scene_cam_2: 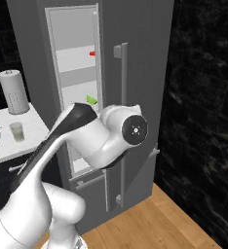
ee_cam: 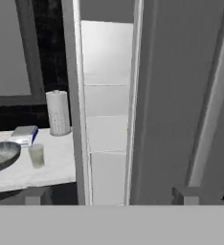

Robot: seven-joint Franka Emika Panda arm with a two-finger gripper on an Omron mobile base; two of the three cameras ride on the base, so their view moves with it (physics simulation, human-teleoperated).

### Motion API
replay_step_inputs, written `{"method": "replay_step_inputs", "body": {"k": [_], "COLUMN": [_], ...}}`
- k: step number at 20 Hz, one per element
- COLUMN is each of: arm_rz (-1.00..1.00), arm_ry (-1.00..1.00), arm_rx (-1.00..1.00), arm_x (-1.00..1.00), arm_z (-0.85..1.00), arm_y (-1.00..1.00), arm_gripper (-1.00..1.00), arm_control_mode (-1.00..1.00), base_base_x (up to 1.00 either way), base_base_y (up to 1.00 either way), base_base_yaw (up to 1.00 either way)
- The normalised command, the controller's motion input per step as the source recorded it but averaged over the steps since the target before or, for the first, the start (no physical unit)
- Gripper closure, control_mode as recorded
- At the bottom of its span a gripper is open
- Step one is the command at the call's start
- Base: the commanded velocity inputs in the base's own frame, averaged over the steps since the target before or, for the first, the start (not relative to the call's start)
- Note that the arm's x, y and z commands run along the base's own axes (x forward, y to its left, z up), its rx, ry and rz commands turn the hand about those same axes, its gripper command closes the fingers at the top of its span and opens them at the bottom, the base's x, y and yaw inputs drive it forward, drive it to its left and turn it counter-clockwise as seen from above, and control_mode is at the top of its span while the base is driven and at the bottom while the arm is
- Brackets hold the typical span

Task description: Grab a lemon wedge from the fridge and one ice cube from the ice bowl, and put them in the glass of lemonade.

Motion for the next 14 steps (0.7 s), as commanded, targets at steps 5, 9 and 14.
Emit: {"method": "replay_step_inputs", "body": {"k": [5, 9, 14], "arm_rz": [-0.09, -0.07, -0.04], "arm_ry": [0.00, 0.23, 0.42], "arm_rx": [-0.36, -0.40, -0.57], "arm_x": [-0.01, 0.01, 0.36], "arm_z": [0.51, 0.26, 0.23], "arm_y": [1.00, 0.96, 0.92], "arm_gripper": [-1.00, -1.00, -1.00], "arm_control_mode": [-1.00, -1.00, -1.00], "base_base_x": [0.00, 0.00, 0.00], "base_base_y": [0.00, 0.00, 0.00], "base_base_yaw": [0.00, 0.00, 0.00]}}
